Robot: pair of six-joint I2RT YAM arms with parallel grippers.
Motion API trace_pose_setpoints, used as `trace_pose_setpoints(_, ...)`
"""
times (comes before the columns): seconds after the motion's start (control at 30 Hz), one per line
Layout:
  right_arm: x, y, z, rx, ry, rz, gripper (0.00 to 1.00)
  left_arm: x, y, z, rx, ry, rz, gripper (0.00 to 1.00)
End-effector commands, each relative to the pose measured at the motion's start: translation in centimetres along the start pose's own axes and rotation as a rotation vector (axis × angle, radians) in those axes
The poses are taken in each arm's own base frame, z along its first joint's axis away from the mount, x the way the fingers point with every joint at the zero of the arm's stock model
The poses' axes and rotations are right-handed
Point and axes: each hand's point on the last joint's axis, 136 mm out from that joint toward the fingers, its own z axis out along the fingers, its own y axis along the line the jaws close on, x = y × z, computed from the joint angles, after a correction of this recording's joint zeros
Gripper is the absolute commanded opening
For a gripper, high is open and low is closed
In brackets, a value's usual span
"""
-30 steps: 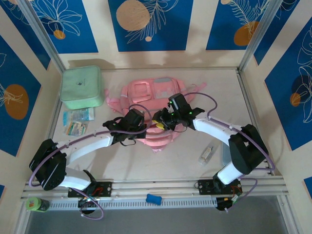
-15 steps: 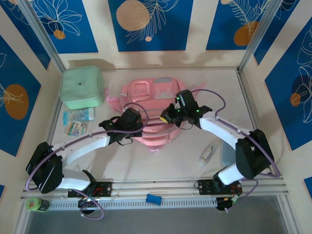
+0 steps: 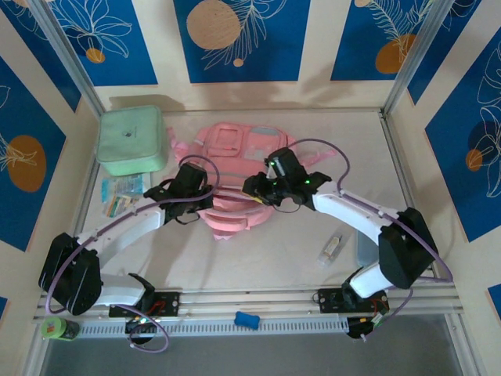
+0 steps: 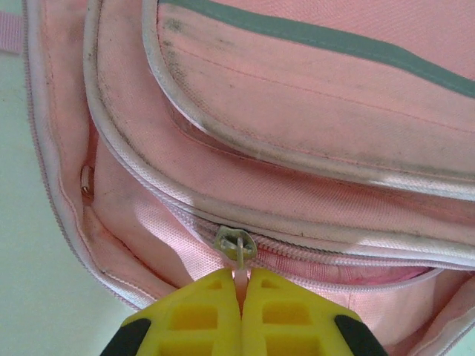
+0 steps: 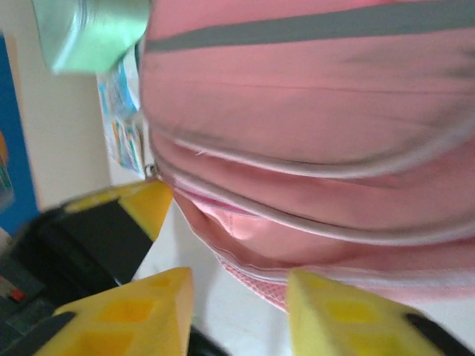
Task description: Pack the student bag
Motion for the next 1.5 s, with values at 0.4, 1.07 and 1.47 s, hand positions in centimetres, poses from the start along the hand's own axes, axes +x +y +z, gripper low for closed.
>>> trace_pose_setpoints(0.4, 1.1, 2.8, 3.4, -0.196, -0.08, -1.132, 0.5, -0.8, -1.2, -1.2, 0.072, -0.058, 0.019, 0.0)
trace_pose_setpoints(1.07, 0.2, 3.5, 7.6, -0.172, -0.245, -1.654, 0.75, -1.3, -1.4, -1.6, 0.07, -0.064, 0.023, 0.0)
trace_pose_setpoints(1.47, 0.0, 4.3, 6.5, -0.172, -0.248, -1.726, 0.07, -0.5, -0.6, -3.0, 0.07, -0.069, -0.026, 0.0)
